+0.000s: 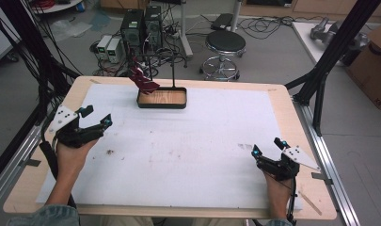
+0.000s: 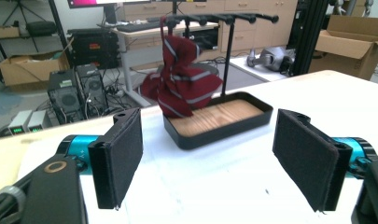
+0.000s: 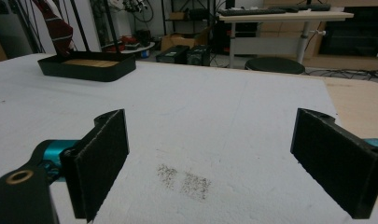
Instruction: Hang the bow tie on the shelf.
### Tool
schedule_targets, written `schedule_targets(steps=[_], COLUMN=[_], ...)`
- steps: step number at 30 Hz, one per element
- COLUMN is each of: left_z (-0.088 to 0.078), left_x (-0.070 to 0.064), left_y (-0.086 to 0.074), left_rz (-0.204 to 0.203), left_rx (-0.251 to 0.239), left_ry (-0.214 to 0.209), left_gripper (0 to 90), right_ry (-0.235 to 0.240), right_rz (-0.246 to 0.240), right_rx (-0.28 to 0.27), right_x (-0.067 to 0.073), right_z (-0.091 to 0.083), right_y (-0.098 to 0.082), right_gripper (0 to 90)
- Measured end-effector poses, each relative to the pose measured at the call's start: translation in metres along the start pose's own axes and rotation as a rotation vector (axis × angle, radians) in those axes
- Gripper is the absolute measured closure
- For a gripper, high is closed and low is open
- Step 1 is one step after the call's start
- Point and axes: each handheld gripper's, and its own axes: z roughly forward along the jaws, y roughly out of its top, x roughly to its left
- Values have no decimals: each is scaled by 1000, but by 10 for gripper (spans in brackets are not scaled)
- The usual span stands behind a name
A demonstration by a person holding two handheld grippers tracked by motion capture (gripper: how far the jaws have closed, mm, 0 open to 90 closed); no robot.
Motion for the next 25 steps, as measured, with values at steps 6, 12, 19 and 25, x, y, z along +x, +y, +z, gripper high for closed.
schedule_targets(steps=[6,12,19,25], left_z=[-15,-31,-43,-44], left_x=[-4,-10,-14,-12], left_y=[-17,-37,-58,-64], left_rz=[-3,-4,-24,-40], left_rx=[13,22,37,51], left_ry=[7,21,40,43], left_gripper=[233,228,214,214], right_ry=[-1,0,-2,-4], right_rz=[0,1,-2,-2], right_rx=[1,2,5,7], right_x=[0,0,1,1], right_z=[0,0,0,0], right_y=[0,0,0,0], right_gripper=[103,103,103,104])
